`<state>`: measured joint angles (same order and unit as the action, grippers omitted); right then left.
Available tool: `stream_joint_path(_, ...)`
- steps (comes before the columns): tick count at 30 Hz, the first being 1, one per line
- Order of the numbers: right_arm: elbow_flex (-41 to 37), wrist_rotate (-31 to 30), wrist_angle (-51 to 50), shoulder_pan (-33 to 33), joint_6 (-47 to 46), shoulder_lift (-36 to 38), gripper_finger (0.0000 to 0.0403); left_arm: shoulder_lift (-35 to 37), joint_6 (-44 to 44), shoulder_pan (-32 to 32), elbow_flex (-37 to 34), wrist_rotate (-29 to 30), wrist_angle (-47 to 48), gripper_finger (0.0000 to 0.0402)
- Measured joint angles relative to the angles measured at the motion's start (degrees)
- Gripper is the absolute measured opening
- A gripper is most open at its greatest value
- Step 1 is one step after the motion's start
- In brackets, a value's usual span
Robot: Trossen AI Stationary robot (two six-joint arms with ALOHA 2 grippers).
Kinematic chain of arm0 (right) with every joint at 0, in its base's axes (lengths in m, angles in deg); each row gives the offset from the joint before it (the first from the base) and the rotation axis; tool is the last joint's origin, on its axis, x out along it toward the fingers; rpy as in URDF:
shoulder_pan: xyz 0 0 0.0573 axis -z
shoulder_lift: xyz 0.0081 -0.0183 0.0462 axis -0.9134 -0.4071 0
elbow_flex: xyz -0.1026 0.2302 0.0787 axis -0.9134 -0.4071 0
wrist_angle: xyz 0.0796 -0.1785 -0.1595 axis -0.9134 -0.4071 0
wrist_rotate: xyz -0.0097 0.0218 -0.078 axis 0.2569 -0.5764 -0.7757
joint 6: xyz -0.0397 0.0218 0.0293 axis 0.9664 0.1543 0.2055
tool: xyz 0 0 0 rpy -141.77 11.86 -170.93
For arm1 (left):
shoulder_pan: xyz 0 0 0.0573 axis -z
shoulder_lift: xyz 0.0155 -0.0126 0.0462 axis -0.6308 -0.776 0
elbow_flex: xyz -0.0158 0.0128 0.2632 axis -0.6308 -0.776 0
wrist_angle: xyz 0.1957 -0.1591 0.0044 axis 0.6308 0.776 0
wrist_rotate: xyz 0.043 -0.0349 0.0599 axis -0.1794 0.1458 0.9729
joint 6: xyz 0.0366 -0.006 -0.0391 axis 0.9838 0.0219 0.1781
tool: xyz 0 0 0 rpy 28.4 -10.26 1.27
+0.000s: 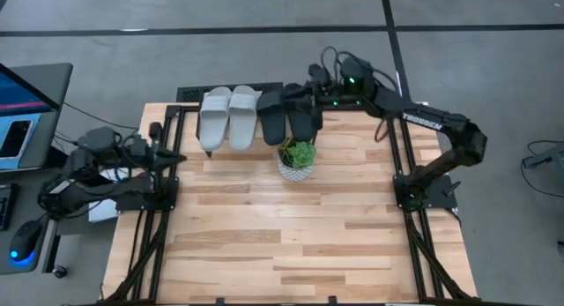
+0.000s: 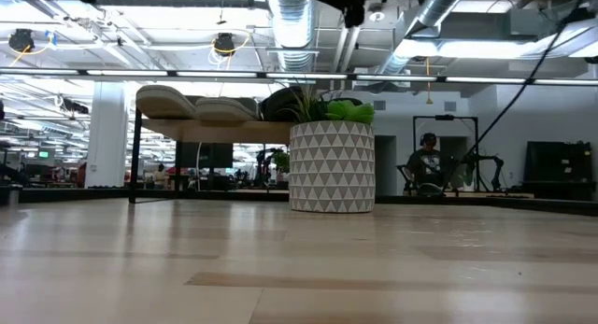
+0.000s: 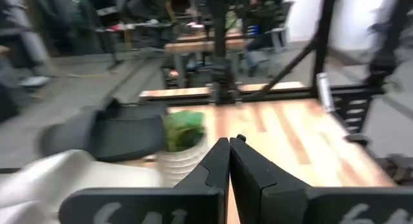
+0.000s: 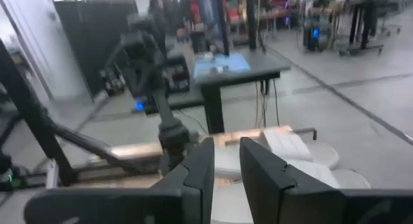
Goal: Pick and place slides into the shelf
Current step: Return to Home Position
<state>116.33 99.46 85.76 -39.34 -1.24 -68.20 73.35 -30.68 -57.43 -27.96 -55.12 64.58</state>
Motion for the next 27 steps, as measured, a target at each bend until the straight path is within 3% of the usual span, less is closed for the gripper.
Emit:
stream_joint_path(6, -16.52, -0.19, 15.76, -0.64, -5.48, 8.48, 0.0065, 0.03, -1.19, 0.90, -4.17, -1.83, -6.09, 0.0000)
stream_joint_path(13, -31.29, -3.91, 23.69, -3.31, -8.65, 16.42, 0.0065, 0.02, -1.73, 0.66, -12.75, -3.74, -11.22, 0.0000)
stream_joint_path(18, -39.92, -6.12, 31.57, -5.69, -8.79, 19.84, 0.0065, 0.00, -7.04, -1.79, -21.32, -10.52, -20.30, 0.0000)
stream_joint_path(21, -44.41, -7.52, 36.14, -6.51, -10.04, 20.88, 0.0065, -0.30, -9.32, -4.58, -22.70, -15.84, -26.44, 0.0000)
stream_joint_path(27, -53.05, -8.33, 45.97, -7.14, -14.57, 21.12, 0.0065, -0.32, -12.17, -8.62, -23.76, -20.07, -29.29, 0.0000)
